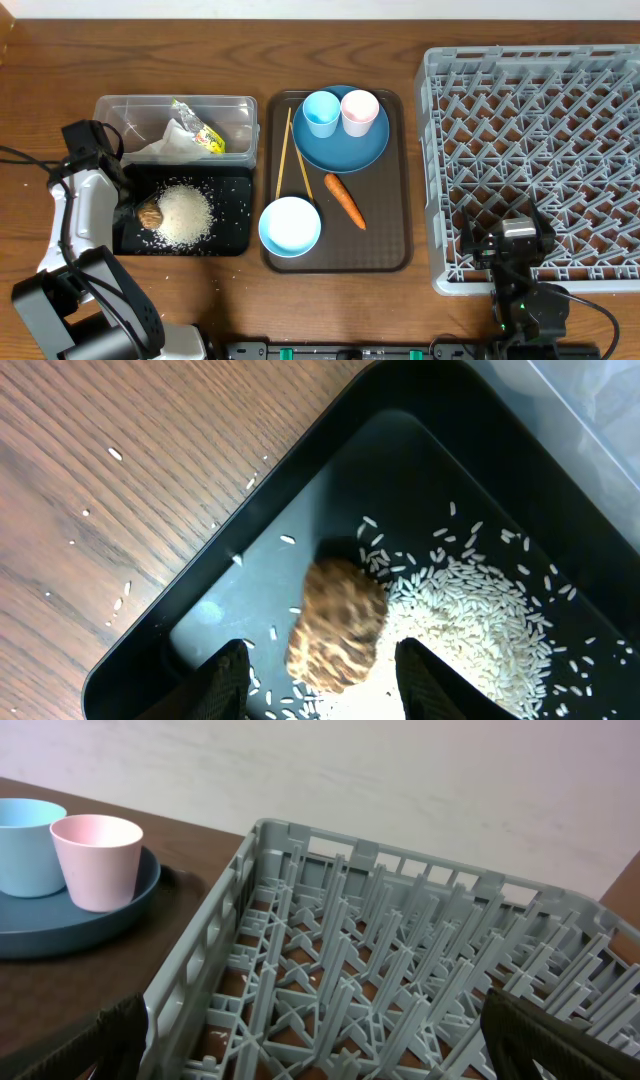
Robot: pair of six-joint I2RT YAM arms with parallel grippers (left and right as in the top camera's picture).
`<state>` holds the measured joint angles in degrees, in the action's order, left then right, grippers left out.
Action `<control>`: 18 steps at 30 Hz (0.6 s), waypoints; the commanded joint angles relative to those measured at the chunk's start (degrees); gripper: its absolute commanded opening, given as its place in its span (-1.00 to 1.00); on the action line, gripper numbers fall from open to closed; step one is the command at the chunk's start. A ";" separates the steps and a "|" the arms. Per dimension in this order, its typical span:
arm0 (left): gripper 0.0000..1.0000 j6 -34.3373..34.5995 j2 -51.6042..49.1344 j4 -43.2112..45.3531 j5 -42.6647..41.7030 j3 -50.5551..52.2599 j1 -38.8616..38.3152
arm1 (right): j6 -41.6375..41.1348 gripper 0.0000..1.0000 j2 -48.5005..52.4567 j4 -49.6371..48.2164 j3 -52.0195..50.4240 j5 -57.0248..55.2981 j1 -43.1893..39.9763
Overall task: Sort waste into correct bins and load items into the dishwasher rack
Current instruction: 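Carry the shell left and drop it onto the black tray, then move the left gripper back to the orange carrot on the brown tray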
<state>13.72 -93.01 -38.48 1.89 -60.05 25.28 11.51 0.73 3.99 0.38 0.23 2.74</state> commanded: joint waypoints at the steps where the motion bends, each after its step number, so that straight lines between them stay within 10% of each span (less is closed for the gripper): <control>1: -0.04 0.33 -0.66 0.09 0.31 0.50 0.04 | 0.35 0.99 -0.07 0.22 -0.07 0.22 -0.44; 18: -0.03 0.13 10.69 -4.31 -11.56 -2.71 -12.07 | 0.35 0.98 -0.07 0.22 -0.07 0.22 -0.42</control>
<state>13.72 -85.56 -42.28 -6.68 -60.69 18.28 11.51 0.73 3.99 0.38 0.23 2.74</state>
